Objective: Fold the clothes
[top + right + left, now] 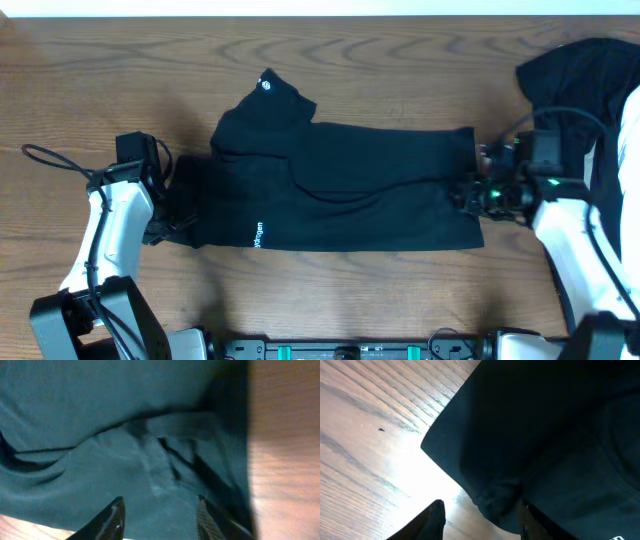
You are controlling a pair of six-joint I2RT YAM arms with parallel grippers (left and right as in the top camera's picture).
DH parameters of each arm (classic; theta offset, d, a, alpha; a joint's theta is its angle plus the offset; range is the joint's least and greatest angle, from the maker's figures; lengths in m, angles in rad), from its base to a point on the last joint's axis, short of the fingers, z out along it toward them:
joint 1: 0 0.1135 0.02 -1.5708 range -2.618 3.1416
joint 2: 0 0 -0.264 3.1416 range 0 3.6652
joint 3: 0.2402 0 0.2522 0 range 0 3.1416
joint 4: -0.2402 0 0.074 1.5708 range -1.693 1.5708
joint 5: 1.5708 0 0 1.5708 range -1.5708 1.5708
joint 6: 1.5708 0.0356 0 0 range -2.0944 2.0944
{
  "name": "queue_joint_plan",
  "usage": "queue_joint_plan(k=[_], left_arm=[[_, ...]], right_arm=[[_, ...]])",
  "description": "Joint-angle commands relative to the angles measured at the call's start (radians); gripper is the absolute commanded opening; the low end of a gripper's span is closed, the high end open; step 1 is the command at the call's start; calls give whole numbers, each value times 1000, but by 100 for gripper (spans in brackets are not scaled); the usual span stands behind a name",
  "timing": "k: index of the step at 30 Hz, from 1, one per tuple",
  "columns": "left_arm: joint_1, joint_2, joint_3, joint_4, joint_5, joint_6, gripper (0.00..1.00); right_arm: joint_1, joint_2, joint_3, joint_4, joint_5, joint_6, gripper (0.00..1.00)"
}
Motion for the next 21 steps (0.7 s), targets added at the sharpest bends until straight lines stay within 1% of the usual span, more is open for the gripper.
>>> queue_joint_plan(k=[1, 3, 7, 10, 14, 15, 18, 20, 21], left_arm=[[5, -10, 23, -4, -18, -1, 49], [5, -10, 23, -4, -18, 0, 49], [5, -10, 23, -3, -19, -1, 49], [5, -10, 23, -3, -19, 0, 49], [5, -10, 23, 0, -19, 0, 49], [5, -10, 23, 0, -19, 0, 49], [5, -10, 23, 1, -19, 0, 48], [5, -10, 23, 1, -19, -1, 49], [5, -10, 23, 1, -19, 0, 49]], right_arm=[[63, 81, -6, 48, 12, -29, 46], [83, 127, -6, 92, 12, -29, 43], [101, 188, -6, 137, 30, -24, 32], [101, 200, -6, 140, 106, -21, 30], [99, 199, -6, 132, 170, -21, 11], [99, 199, -6, 133, 177, -21, 8], [90, 199, -3, 140, 207, -13, 1], [81, 199, -1, 146, 203, -14, 3], [79, 199, 1, 146, 192, -15, 13]])
